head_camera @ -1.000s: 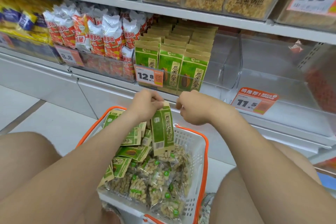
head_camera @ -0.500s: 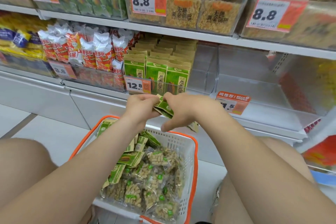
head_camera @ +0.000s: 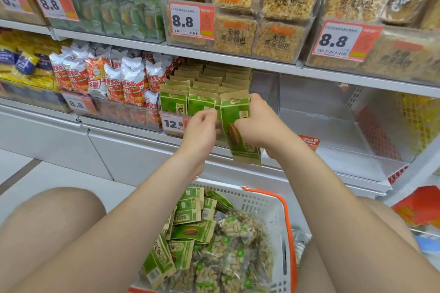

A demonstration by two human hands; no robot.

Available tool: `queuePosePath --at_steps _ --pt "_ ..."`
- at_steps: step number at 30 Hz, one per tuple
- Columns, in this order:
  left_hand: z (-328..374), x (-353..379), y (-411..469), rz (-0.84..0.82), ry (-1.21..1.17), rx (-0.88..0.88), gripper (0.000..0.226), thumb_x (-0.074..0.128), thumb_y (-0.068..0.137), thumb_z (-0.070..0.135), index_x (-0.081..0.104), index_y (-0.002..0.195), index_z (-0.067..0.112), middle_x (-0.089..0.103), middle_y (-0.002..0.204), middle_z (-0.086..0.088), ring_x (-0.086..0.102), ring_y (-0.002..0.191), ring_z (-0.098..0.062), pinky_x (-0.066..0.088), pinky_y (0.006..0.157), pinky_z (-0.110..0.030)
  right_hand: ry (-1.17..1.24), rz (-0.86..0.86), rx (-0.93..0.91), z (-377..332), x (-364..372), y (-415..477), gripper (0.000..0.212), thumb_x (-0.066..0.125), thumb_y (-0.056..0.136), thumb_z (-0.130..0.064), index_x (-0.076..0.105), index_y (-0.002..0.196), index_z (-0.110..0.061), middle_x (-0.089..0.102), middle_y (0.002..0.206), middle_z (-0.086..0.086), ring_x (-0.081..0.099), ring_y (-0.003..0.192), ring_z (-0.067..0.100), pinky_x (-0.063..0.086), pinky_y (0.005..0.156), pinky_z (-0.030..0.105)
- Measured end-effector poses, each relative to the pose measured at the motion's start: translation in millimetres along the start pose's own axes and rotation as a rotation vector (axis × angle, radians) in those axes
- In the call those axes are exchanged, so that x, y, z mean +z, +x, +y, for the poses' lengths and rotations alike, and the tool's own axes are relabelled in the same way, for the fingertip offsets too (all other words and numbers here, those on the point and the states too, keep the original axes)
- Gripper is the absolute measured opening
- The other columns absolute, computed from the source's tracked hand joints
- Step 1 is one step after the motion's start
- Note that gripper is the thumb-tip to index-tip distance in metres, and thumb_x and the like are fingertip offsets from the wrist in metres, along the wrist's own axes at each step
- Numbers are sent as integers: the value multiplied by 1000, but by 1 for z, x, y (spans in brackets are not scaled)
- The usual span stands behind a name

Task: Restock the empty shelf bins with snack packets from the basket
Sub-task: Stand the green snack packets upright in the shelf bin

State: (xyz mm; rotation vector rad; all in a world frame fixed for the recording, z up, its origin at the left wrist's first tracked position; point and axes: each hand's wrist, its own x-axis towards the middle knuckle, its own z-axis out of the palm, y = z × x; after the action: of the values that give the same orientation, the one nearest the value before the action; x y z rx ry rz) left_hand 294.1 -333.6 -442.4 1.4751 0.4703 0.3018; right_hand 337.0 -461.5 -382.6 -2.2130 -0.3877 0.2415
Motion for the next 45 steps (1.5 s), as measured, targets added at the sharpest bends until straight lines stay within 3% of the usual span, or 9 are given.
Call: queuePosePath --at_steps 6,10,17,21,24,29,34,39,45 --pt "1 4 -19 -150 28 120 44 40 112 46 72 111 16 77 103 -4 73 99 -17 57 84 -31 553 -15 46 2 -7 -7 34 69 85 1 67 115 -16 78 105 5 75 100 25 61 90 45" --pt "1 -3 -19 -154 74 190 31 59 106 38 80 100 16 78 99 -2 71 93 -18 57 84 -36 120 303 -130 10 -30 -8 10 79 83 -24 75 92 -27 75 90 -11 71 91 12 56 80 30" --pt "11 10 -30 -150 98 239 13 71 100 25 84 102 21 81 95 5 76 93 -11 60 77 -27 -151 77 -192 23 -56 -27 21 88 79 -41 75 83 -26 74 72 -10 67 68 3 48 54 23" --pt "11 5 -31 -262 334 429 14 69 101 24 82 108 26 80 98 10 75 96 -7 60 84 -33 -149 34 -196 34 -64 -31 18 92 76 -41 80 82 -29 76 71 -10 73 72 8 64 70 39" --pt "7 4 -32 -310 344 463 29 81 91 20 70 118 26 78 107 6 75 102 -12 61 91 -39 -171 123 -210 41 -65 -33 18 92 76 -38 78 80 -28 75 71 -9 72 72 9 63 70 41" --pt "18 14 -24 -270 412 510 22 89 83 18 72 95 21 79 93 5 76 88 -11 63 84 -42 -183 137 -224 40 -62 -24 17 87 82 -34 71 83 -26 72 74 -8 68 81 15 51 60 30" --pt "39 11 10 -246 463 473 34 91 80 14 60 92 18 79 83 -3 77 80 -20 63 80 -48 -265 140 -280 29 -53 -1 14 77 90 -35 66 97 -29 69 92 -8 61 102 26 56 86 42" --pt "53 15 41 -319 577 531 40 93 77 32 64 101 23 79 91 7 76 89 -10 61 86 -46 -311 342 -338 28 -54 6 14 78 87 -28 71 97 -34 73 93 -9 63 98 28 52 85 40" --pt "36 44 75 39 1122 759 71 77 77 61 56 130 20 54 127 -2 48 122 -31 41 105 -50 -318 606 -524 37 -68 -1 24 74 89 -14 73 109 -27 78 98 -10 73 92 21 57 82 42"
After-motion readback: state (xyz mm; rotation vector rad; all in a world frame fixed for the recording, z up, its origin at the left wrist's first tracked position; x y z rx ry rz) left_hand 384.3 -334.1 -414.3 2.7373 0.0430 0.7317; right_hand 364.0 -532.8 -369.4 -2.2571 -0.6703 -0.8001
